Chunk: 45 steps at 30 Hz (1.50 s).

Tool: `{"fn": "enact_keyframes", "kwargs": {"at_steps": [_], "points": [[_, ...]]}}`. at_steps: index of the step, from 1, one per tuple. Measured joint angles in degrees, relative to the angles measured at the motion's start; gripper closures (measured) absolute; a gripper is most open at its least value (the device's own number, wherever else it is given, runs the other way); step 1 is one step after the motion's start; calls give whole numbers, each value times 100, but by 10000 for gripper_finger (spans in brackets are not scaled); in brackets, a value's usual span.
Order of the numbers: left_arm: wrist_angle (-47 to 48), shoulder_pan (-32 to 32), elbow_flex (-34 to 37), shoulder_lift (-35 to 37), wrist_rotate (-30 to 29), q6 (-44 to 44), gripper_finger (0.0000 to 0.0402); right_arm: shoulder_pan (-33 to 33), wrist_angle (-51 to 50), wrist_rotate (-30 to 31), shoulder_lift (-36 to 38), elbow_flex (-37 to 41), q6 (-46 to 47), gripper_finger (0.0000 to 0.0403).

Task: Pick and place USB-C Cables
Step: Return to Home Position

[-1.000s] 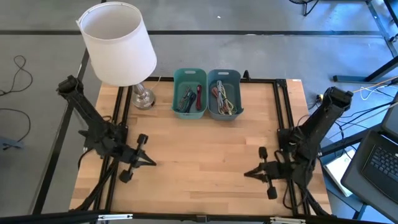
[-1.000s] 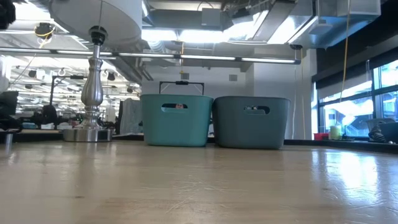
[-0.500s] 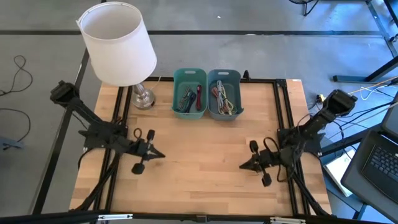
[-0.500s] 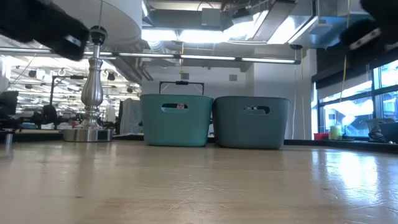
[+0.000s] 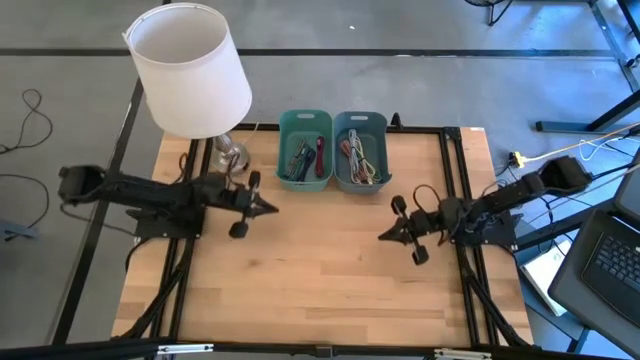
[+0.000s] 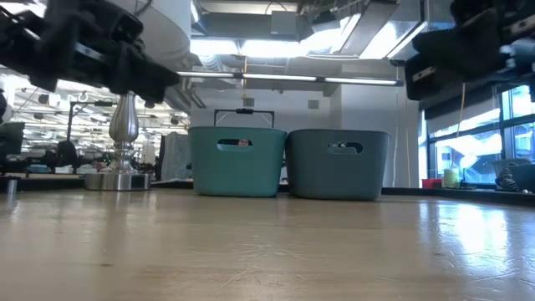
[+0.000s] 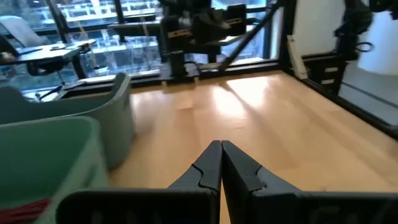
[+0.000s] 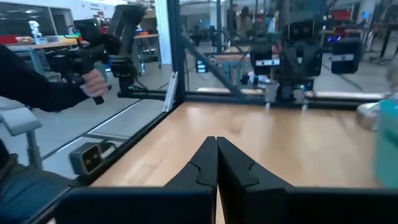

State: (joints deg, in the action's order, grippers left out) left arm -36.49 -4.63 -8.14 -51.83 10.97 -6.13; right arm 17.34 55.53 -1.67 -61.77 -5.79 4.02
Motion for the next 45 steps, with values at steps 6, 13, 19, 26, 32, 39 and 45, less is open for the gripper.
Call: {"fn": "enact_keyframes", "kwargs": {"at_steps": [6, 13, 19, 26, 32, 39, 45], "points": [[124, -1395, 0, 0, 1467, 49, 400, -913, -852, -780, 741, 205, 146, 403], [1009, -2125, -2, -3, 1796, -48, 400, -1305, -1716, -906, 1758, 542, 427, 403], [1255, -2285, -2, -26, 1772, -243, 400, -1466, -2294, -906, 2237, 542, 141, 403], [955, -2263, -2, -164, 1590, 168, 400, -1664, -2873, -902, 2622, 542, 153, 403], [440, -875, -2, -914, -250, 334, 400, -1685, -2933, -896, 2891, 542, 158, 403], [311, -197, 102, -1438, -561, 659, 400, -1685, -3287, -923, 3269, 542, 320, 403], [343, 18, 685, -1045, -535, 1508, 400, -1685, -3859, -1035, 3554, 540, 593, 403]]}}
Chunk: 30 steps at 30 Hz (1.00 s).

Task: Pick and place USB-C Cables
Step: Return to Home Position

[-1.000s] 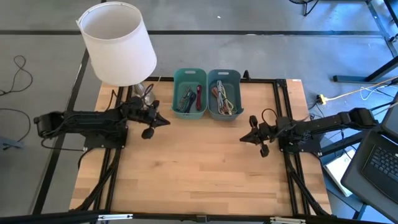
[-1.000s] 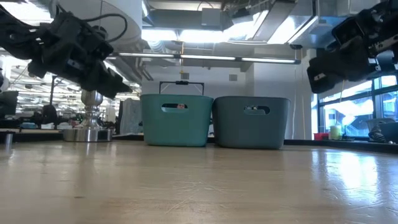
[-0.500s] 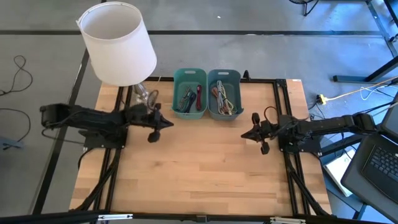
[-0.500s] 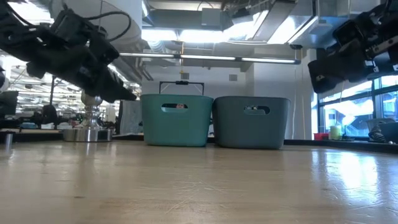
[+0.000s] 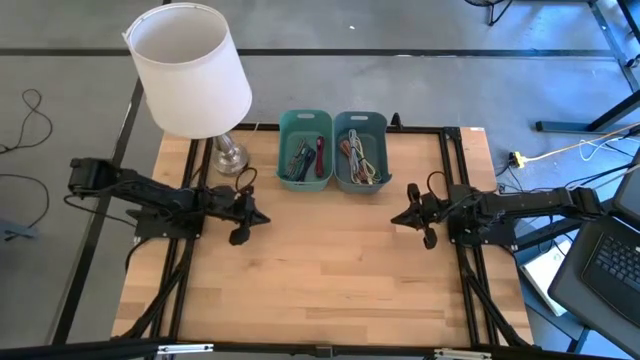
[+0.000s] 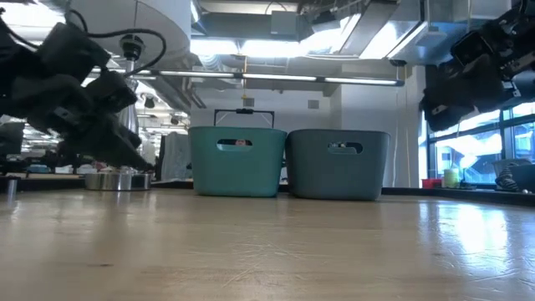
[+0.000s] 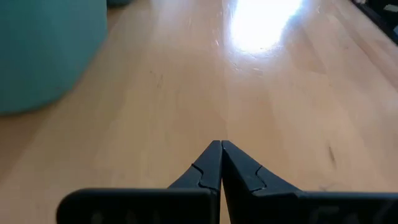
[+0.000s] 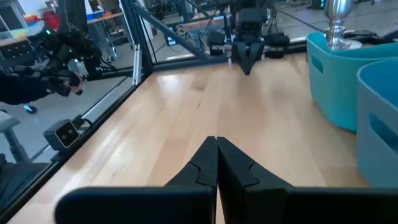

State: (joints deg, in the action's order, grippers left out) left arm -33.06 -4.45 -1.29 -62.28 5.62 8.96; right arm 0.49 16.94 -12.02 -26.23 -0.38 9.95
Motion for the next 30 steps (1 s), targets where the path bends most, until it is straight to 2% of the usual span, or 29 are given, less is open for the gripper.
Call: {"fn": "enact_keyframes", "kwargs": {"at_steps": [10, 20, 25, 30], "points": [[1774, 330, 84, 1484, -161, 196, 400, 0, -14, 20, 313, 0, 38, 403], [3166, 328, 82, 3770, -317, -325, 400, 0, 58, 40, 766, 0, -112, 403], [3204, 333, 78, 4543, -296, -573, 400, 0, 103, 41, 1068, 0, -407, 403], [3297, 335, 25, 5035, -34, -672, 400, 0, -42, -81, 1437, 0, -500, 403]]}}
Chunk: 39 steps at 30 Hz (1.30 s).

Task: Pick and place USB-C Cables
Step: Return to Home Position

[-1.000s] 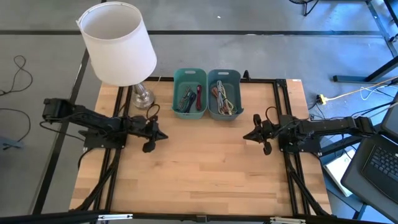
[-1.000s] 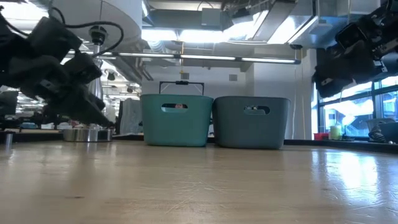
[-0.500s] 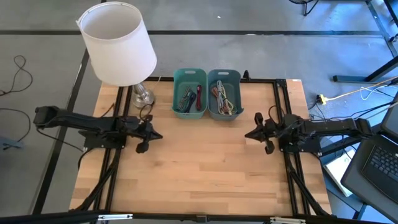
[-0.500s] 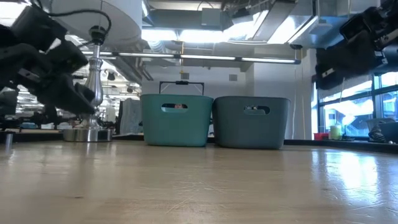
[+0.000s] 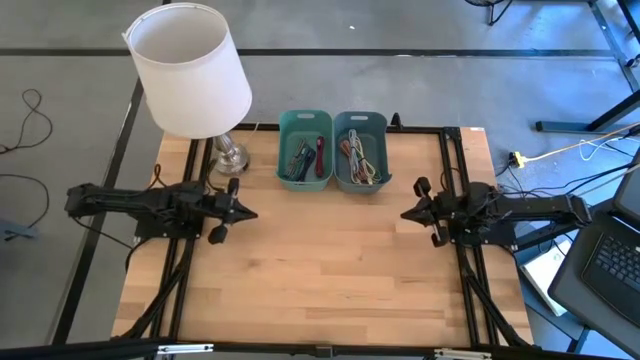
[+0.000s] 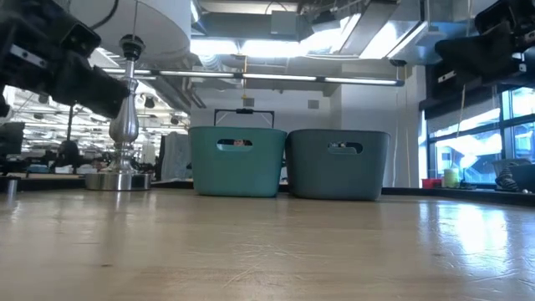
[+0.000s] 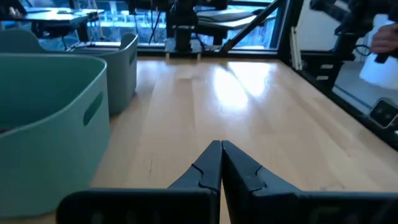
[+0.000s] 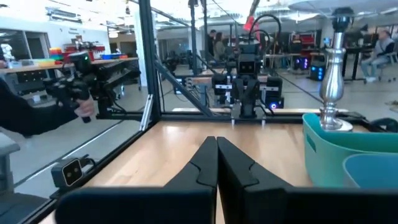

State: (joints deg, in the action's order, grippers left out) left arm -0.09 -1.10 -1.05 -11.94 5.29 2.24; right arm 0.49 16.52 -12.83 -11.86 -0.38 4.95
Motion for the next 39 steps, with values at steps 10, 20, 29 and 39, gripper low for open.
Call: {"fn": "enact_keyframes", "kwargs": {"at_steps": [10, 20, 29, 39], "points": [[1412, -1, -417, 1040, 46, 138, 400, 0, -904, 148, 1055, 0, -509, 403], [2473, -7, -607, 1193, -699, 358, 400, 0, -2394, 1303, 1183, -333, -460, 403], [2425, -11, -605, 1158, -1147, 384, 400, 0, -2722, 1297, 1177, -393, -389, 403], [2384, 4, -598, 1127, -1088, 1510, 400, 0, -2711, 1306, 1163, -393, -391, 369]]}}
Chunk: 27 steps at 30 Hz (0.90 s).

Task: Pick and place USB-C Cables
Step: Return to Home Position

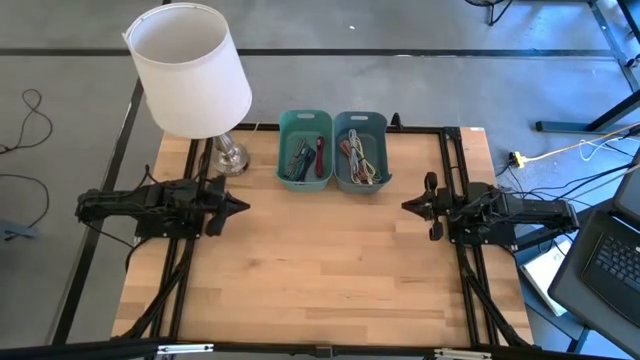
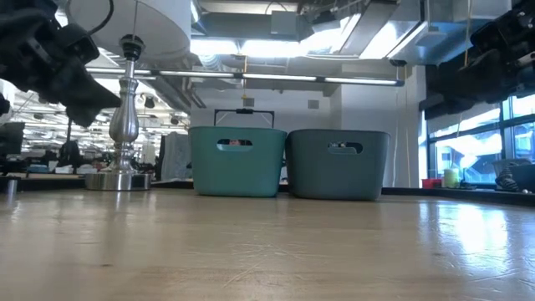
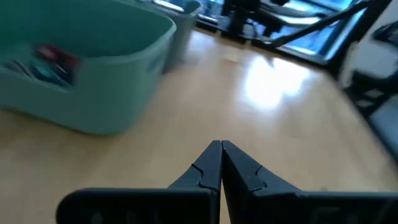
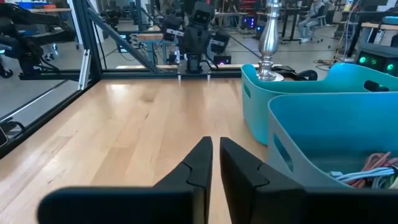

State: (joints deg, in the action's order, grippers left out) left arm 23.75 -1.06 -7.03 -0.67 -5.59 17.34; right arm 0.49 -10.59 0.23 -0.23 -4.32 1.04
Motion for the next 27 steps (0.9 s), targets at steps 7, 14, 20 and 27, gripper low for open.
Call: {"fn": "enact_keyframes", "kwargs": {"at_steps": [7, 14, 20, 27], "points": [[6, 0, 2, -2, 413, 744, 400, 0, 0, 11, 0, 0, 0, 361], [4, 0, 7, 8, 381, 744, 398, 0, 0, 20, 2, 0, -2, 361], [-26, 0, 11, 63, 377, 744, 396, 0, 461, 20, 14, 107, -2, 361], [-35, -15, 11, 63, 377, 744, 396, 0, 1157, 20, 13, 354, -2, 363]]}}
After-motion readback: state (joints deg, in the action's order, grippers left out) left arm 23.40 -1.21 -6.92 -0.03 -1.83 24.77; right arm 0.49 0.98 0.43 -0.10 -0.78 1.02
